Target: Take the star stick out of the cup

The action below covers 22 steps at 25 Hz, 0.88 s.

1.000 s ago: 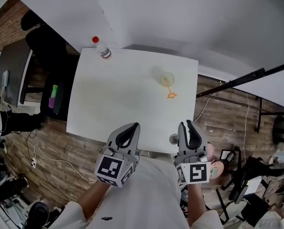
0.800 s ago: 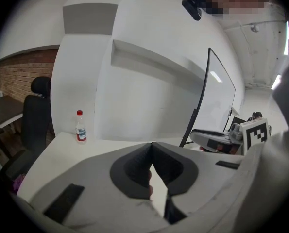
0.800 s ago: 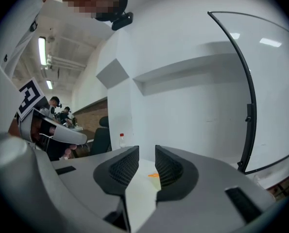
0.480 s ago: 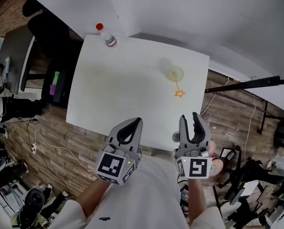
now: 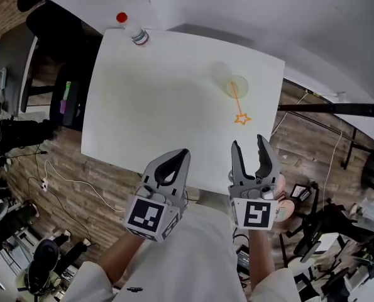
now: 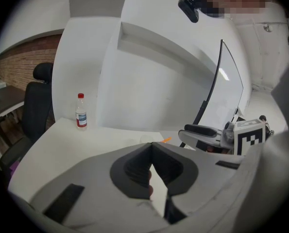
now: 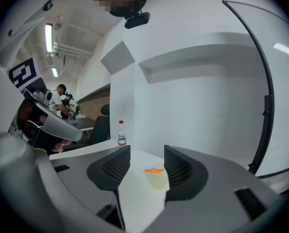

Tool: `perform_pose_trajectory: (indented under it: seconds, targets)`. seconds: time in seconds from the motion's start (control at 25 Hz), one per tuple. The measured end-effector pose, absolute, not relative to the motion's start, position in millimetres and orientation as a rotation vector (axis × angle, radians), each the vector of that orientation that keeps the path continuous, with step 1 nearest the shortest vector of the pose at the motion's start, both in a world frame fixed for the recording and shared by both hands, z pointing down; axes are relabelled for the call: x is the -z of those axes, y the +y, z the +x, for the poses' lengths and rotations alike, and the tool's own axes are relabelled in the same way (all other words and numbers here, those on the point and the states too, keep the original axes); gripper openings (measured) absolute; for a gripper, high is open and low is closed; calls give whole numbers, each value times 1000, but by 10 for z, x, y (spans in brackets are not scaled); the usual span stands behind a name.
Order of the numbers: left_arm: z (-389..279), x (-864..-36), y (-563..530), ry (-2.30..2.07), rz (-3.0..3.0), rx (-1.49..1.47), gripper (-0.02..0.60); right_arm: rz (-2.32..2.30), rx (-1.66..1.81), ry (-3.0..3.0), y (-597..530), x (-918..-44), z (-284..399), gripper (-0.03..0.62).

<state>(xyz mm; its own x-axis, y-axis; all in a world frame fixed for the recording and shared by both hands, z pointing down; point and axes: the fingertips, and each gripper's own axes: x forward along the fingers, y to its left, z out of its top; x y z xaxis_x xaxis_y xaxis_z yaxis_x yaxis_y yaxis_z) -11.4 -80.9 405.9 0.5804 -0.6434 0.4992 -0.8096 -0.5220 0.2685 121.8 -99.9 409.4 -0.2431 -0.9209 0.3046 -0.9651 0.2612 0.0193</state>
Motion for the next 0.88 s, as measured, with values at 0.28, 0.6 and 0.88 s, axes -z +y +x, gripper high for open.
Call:
perform_pose_trajectory:
  seconds: [0.28, 0.6, 0.88]
  targets:
    - [-77, -4309, -892, -1151, 2292, -494, -5, 1688, -205, -2267, -1175, -4343, 1202, 218]
    - [-104, -4453, -963, -1161, 2259, -503, -5, 1680, -229, -2213, -1337, -4622, 1248, 230]
    - [-187, -4567, -981, -1171, 2231, -535, -5, 1646, -213, -2205, -1465, -4766, 1240, 233]
